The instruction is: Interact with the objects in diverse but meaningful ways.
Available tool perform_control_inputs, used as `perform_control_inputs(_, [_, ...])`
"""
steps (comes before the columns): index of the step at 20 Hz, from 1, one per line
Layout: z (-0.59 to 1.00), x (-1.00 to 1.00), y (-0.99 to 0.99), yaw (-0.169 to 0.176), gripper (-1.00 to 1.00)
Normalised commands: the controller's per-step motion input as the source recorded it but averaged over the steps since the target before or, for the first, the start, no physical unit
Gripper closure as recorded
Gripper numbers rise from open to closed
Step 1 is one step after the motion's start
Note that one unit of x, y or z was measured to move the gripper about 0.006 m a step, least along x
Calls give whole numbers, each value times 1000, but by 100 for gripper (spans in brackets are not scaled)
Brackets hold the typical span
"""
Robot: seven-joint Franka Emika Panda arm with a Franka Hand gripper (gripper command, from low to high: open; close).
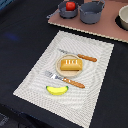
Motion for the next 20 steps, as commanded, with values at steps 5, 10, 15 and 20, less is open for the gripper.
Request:
perform_control_inputs(5, [-321,53,3,21,-100])
perform_control_inputs(10, [-322,0,43,45,-100])
perform_control_inputs(15, [-318,-14,165,60,-100])
perform_control_inputs(20, [-243,9,169,46,-100])
